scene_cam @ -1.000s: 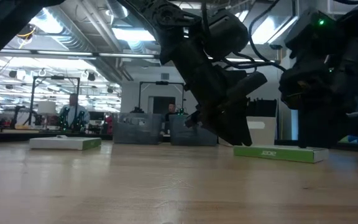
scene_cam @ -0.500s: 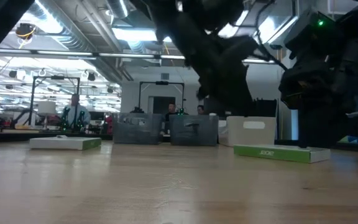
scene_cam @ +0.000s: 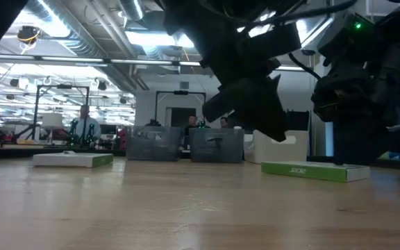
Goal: Pick and place items into bin
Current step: Put the white card reader box into the white bin
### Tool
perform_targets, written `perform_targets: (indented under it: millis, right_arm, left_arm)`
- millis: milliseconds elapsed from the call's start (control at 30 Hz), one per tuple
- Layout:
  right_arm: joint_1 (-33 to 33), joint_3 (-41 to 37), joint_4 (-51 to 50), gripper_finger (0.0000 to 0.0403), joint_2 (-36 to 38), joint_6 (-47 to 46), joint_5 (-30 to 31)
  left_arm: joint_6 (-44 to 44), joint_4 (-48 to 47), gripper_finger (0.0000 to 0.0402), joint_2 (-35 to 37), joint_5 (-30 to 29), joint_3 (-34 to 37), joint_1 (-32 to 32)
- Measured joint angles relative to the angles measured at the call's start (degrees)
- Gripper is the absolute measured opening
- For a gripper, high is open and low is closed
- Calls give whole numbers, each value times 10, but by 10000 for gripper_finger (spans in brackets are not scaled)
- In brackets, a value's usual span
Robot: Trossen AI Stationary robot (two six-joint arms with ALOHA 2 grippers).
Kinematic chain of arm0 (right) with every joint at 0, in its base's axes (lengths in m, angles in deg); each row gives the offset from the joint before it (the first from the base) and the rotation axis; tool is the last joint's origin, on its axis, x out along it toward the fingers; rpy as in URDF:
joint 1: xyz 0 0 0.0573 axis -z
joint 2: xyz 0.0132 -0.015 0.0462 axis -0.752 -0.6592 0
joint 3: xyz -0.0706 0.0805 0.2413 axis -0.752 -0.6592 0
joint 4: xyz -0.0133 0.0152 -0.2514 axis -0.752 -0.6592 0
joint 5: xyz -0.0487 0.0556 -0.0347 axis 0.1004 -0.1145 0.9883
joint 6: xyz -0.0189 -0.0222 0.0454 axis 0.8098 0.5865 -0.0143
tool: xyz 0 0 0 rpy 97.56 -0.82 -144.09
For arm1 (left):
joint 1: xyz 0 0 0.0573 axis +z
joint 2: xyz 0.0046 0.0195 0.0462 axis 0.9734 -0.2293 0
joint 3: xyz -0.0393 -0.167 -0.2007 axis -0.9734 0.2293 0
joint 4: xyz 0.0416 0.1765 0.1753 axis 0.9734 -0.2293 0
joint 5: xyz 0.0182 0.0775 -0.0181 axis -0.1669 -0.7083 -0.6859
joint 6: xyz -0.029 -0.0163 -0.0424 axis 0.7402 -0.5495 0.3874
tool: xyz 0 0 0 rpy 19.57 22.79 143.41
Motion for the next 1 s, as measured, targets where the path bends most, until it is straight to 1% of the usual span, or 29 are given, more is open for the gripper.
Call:
perform_targets:
  millis: [100, 200, 267, 400, 533, 633, 833, 1000]
  right_arm:
    - [0, 0, 0, 170, 0, -1, 0]
    - [0, 0, 0, 170, 0, -1, 0]
    - [0, 0, 0, 170, 0, -1, 0]
    - [0, 0, 1, 170, 0, 0, -1]
    - [0, 0, 2, 170, 0, 0, -2]
    - [0, 0, 3, 170, 0, 0, -2]
    - [0, -1, 8, 170, 0, 0, -3]
    - [0, -1, 22, 170, -1, 0, -6]
  left_arm:
    - [-5, 0, 141, 0, 2, 0, 6]
    - [-5, -1, 143, 0, 35, 1, 14]
    - [-17, 15, 143, 1, 47, 12, 17]
    - [-89, 28, 142, 1, 31, 29, 18]
    - [-151, 76, 141, 1, 4, 54, 18]
    - [-166, 107, 141, 1, 2, 61, 18]
    - [-176, 104, 141, 1, 3, 65, 18]
    - [-175, 112, 141, -9, 23, 64, 22]
